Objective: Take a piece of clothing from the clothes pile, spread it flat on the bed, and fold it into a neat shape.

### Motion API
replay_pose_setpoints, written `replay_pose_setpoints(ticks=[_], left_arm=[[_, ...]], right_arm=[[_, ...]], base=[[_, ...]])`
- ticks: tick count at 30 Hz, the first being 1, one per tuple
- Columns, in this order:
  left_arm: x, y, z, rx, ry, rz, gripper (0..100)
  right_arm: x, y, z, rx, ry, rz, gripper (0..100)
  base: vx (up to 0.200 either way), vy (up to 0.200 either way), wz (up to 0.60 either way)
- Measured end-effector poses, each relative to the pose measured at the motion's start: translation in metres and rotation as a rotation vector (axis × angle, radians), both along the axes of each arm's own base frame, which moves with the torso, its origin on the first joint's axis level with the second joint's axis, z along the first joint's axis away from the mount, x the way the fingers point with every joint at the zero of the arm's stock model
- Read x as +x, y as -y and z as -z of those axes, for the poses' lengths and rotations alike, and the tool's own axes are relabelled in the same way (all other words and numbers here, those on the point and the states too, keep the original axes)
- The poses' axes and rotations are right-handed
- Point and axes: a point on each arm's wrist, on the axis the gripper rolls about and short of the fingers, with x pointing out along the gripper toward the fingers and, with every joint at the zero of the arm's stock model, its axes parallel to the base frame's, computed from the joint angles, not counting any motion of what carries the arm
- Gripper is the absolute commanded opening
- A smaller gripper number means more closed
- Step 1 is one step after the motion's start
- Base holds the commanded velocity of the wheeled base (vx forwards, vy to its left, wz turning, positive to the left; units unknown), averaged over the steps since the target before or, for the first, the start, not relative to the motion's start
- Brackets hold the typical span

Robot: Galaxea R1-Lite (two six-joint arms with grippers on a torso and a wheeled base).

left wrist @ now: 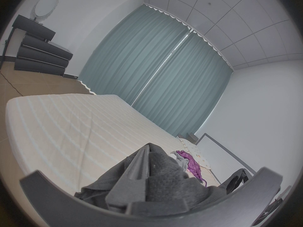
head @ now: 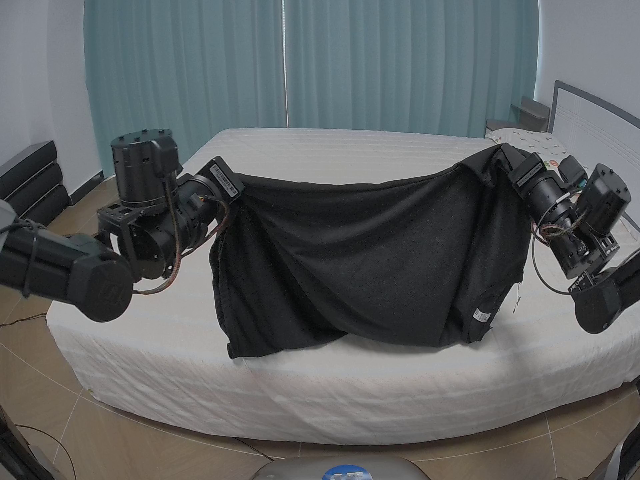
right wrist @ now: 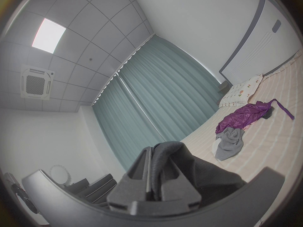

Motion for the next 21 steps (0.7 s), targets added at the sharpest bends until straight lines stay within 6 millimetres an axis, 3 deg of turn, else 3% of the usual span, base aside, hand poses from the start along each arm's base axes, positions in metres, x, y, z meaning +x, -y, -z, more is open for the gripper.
replay_pose_setpoints(ticks=[14, 21], left_arm=[[0.077, 0.012, 0.052, 0.027, -0.067, -0.042, 0], [0.108, 0.016, 0.084, 0.037, -0.096, -0.051, 0]], right_arm=[[0.067, -0.004, 0.04, -0.073, -0.079, 0.051, 0], [0.094, -0.009, 0.072, -0.133, -0.123, 0.065, 0]], base=[[0.2, 0.0, 0.0], [0.0, 0.0, 0.0]])
